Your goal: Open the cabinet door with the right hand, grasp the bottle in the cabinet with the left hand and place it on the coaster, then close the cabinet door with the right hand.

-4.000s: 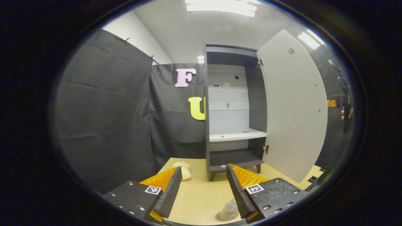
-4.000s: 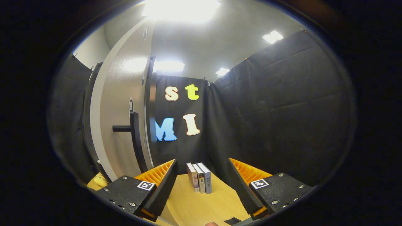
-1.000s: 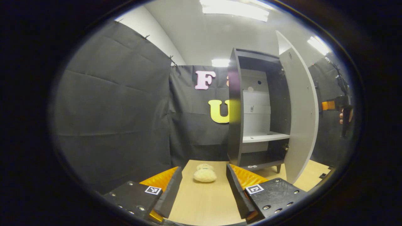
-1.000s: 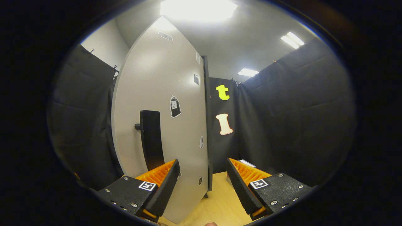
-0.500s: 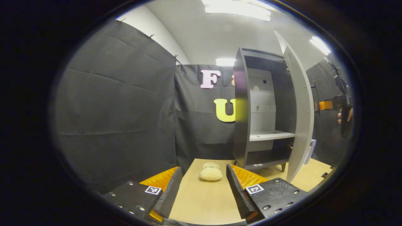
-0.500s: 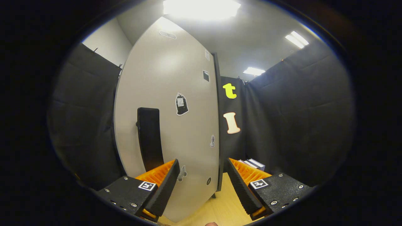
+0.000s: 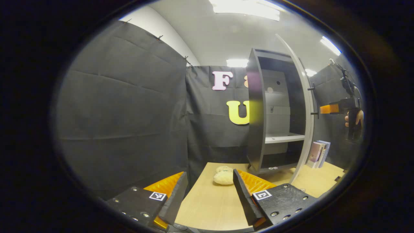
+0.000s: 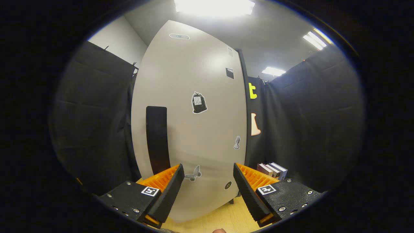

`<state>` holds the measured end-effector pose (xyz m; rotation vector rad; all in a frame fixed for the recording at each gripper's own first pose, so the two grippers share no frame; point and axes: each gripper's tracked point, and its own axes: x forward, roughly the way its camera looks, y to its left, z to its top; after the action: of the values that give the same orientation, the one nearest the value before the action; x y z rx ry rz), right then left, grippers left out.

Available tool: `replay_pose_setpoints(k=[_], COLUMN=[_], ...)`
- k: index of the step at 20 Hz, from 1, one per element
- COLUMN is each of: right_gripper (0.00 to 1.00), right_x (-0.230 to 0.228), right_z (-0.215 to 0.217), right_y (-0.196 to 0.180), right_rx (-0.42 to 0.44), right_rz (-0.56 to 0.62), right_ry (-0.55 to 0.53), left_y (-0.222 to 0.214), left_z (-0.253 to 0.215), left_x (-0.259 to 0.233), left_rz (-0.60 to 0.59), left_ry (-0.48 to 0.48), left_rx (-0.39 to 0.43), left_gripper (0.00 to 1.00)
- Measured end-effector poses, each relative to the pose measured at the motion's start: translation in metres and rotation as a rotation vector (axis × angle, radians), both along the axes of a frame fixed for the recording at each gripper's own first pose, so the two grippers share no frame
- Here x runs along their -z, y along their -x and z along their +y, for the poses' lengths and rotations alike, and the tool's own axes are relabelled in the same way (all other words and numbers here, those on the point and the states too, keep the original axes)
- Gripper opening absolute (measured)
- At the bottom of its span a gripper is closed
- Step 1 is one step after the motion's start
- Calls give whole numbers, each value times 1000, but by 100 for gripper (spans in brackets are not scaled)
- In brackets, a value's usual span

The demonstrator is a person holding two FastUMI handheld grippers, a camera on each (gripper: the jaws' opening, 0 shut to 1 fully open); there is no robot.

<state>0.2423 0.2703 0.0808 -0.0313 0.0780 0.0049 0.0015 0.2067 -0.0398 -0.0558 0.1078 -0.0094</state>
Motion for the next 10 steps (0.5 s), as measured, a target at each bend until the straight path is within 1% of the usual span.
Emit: replay_pose_setpoints(k=[3, 10], right_gripper=[94, 94], right_x=[9, 19], right_z=[2, -6], right_y=[-1, 5], right_rx=[-9, -6], right_rz=[14, 36], right_ry=[-2, -2], left_y=[0, -18], left_z=[5, -14], left_x=[0, 7], left_rz=[5, 11], left_ry=[2, 10], left_rx=[-9, 23], left_gripper=[81, 81])
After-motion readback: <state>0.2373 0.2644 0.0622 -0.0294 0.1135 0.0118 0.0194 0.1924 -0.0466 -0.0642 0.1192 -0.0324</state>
